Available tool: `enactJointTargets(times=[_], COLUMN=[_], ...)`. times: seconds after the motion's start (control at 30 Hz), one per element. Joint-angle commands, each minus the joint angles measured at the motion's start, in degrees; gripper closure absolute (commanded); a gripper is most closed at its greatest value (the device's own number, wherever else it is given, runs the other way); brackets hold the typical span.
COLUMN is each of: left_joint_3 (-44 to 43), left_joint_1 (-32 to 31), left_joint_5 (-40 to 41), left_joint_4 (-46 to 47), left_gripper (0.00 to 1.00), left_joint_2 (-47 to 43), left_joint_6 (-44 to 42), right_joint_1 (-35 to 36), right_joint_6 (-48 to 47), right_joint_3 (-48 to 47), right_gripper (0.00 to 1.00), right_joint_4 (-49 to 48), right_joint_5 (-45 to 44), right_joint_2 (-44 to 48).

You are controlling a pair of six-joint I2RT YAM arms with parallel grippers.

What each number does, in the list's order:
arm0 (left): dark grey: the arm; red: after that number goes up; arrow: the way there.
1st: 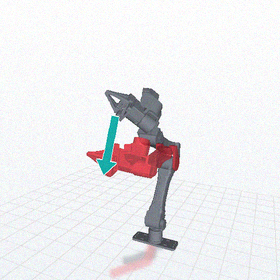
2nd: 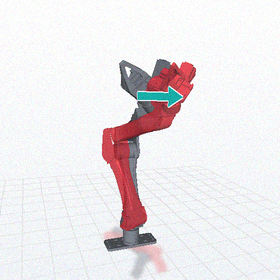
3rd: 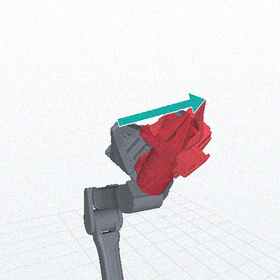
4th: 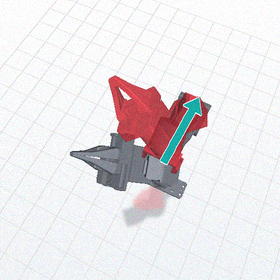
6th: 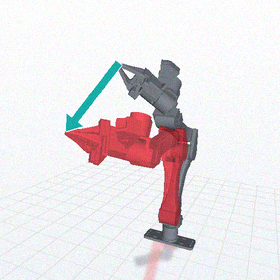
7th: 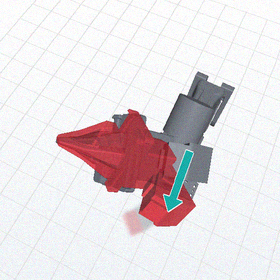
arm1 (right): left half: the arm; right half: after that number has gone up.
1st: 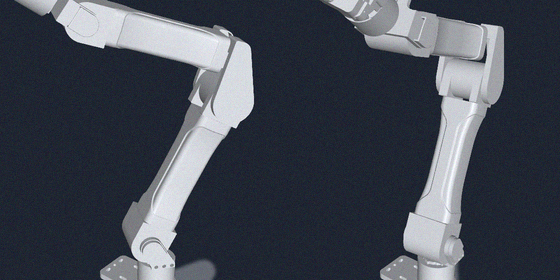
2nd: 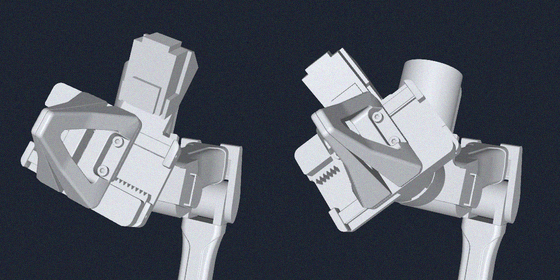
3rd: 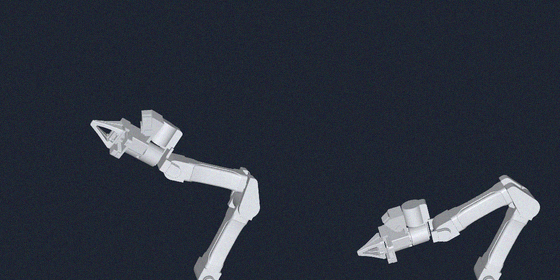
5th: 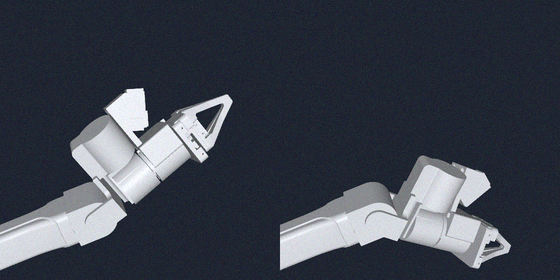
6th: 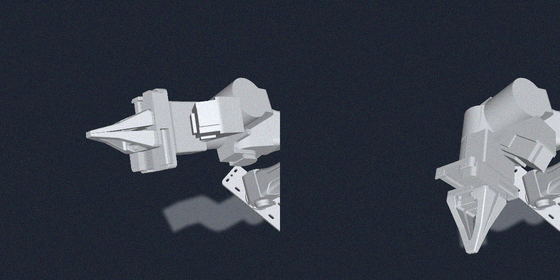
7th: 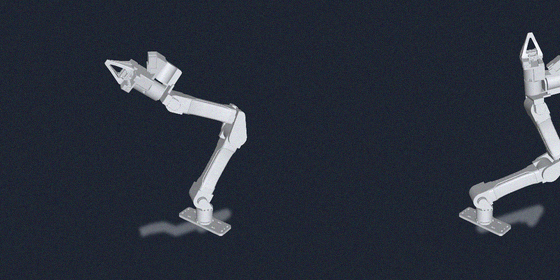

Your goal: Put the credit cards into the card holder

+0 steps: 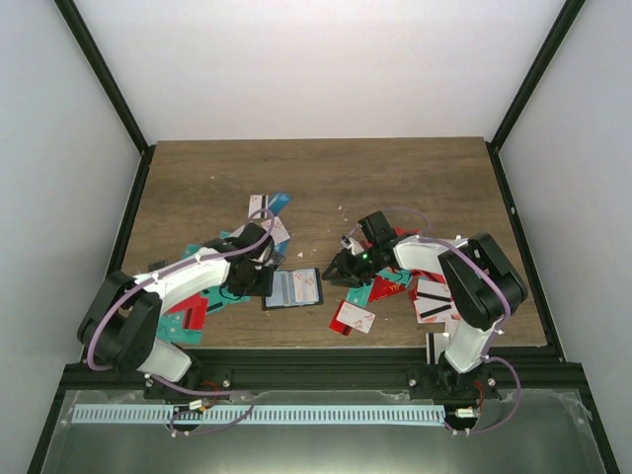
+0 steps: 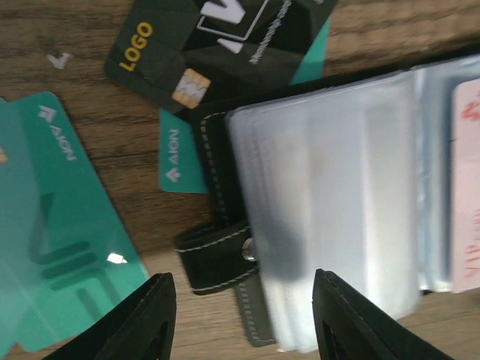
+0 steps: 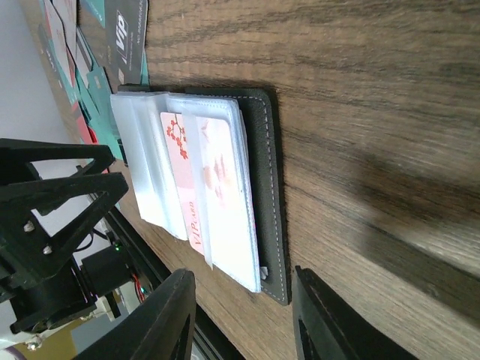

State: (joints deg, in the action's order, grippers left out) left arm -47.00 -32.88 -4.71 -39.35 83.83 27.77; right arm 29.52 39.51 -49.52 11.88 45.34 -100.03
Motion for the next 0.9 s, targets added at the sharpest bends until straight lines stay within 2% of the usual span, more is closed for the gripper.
enactJointTargets(times=[0.0, 0.63, 0.87], left_joint_3=[-0.9, -2.9, -5.5], left_joint_1=[0.7, 1.0, -0.1], left_joint_5=[5.4, 2.8, -3.3], left_joint_4=[-3.3, -0.1, 1.4], left_gripper=[0.49, 0.64, 0.8], left_joint_2=[0.7, 7.9, 9.8], left_joint_6=[-4.3, -7.1, -9.0], right_joint_1=[0.6, 0.5, 0.4], right_joint_6=[-1.2, -1.4, -3.1], right_joint_3=[-0.7, -0.6, -1.4], right_gripper=[0.62, 0.61, 0.61], right_joint_4=[1.7, 2.3, 4.2], right_joint_5=[0.4, 0.5, -0.7], right_joint_2=[1.8, 1.2, 1.3])
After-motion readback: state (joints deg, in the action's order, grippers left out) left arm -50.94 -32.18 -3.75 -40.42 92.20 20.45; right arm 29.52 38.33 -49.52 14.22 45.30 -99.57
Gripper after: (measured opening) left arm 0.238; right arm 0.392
